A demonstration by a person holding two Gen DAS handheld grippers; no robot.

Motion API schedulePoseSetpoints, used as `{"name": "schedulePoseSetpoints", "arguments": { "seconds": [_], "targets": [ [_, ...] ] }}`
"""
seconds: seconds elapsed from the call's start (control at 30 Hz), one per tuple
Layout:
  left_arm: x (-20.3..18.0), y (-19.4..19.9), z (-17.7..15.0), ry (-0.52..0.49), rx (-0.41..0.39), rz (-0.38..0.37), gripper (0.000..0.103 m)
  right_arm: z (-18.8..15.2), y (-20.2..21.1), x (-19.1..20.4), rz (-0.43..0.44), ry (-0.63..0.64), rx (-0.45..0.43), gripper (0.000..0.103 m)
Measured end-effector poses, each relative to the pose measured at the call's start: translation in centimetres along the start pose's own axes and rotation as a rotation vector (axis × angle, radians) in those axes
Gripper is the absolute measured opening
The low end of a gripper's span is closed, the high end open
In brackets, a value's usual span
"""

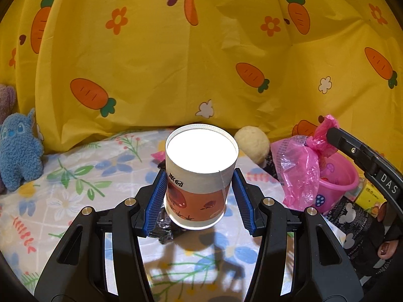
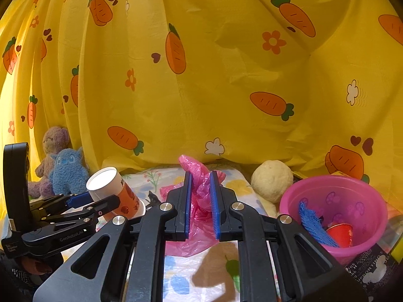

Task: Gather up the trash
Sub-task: 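Lift and carry the paper cup and pink bag over the pink bucket with both tools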

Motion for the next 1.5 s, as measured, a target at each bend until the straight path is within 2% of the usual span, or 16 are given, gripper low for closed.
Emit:
{"name": "schedulePoseSetpoints", "arguments": {
  "seconds": [0.37, 0.7, 0.83, 1.1, 1.5],
  "targets": [
    [-6.5, -2.1, 1.3, -0.049, 0.008, -0.109, 0.052, -0.4, 0.6, -6.4, -0.139, -0.037, 0.005, 0.015],
    [-14.5, -5.7, 2.3, -0.096, 0.038, -0.266, 0.052, 0.2, 2.8, -15.5, -0.343, -0.109, -0.027, 0.015],
    [-18.1, -7.4, 2.2, -0.109, 0.055, -0.334, 0.052, 0.2, 3.1, -18.4, -0.399, -0.137, -0.028, 0.015],
    [-22.8, -10.5, 1.4, -0.127, 0.101, -0.411, 0.052, -0.9, 2.5, -21.5, -0.44, -0.169, -0.003, 0.015],
    [-23.5, -13.1, 0.2, -0.11, 0.145, -0.44, 0.052, -1.9, 1.5, -23.2, -0.461, -0.203, 0.017, 0.015]
  ]
}}
Point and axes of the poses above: each gripper's, at about its wrist camera, not at the fingertips, and y roughly against the way its jaws point, x to its left, z to its top, the point moved 9 cm from there along -y, roughly the way its jaws point, and after that the axes turned 4 degrees about y, right-handed, at the moved point
